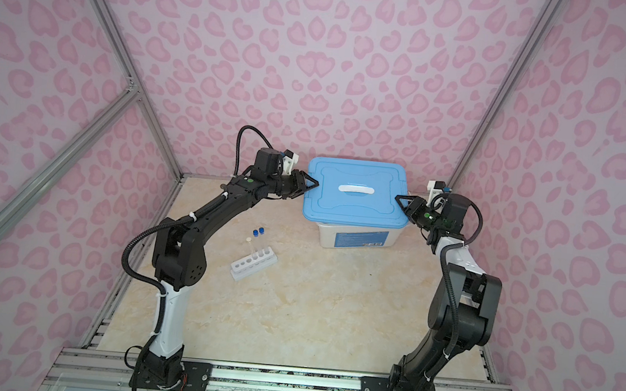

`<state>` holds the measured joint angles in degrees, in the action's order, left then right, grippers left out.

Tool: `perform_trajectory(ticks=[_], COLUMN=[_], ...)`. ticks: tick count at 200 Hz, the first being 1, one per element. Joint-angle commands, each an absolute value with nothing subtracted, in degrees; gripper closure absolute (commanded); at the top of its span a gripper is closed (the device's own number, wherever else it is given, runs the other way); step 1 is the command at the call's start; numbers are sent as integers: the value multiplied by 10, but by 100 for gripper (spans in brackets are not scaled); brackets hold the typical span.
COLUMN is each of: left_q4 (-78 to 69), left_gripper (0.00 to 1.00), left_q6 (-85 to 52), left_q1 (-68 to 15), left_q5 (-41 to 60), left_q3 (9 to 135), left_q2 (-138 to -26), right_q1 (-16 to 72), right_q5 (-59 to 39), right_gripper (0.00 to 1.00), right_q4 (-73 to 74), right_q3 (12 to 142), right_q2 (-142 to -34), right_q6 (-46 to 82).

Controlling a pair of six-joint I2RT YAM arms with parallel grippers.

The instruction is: Organize the chemistry lab equipment

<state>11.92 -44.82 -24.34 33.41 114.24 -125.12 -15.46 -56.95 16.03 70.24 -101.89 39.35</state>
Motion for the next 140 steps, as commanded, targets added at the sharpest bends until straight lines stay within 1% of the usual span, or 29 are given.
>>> perform_trajectory(ticks=[1,52,140], left_q4=[116,117,109], left_gripper=[55,55,56], left_q6=[-439,-443,-457], left_q1=[-245,-254,-264], left_q5=[338,336,335], left_q3=[1146,1141,1136], left_q2=[-1256,-1255,-1267], right_q1=[-156,-161,-162], right_q5=[-569,-559,-543], right_gripper=[63,63,63], right_q4=[141,85,40], right_q3=[711,742,792], right_q2=[-1025,-1036,-1059], right_q6=[370,334,316])
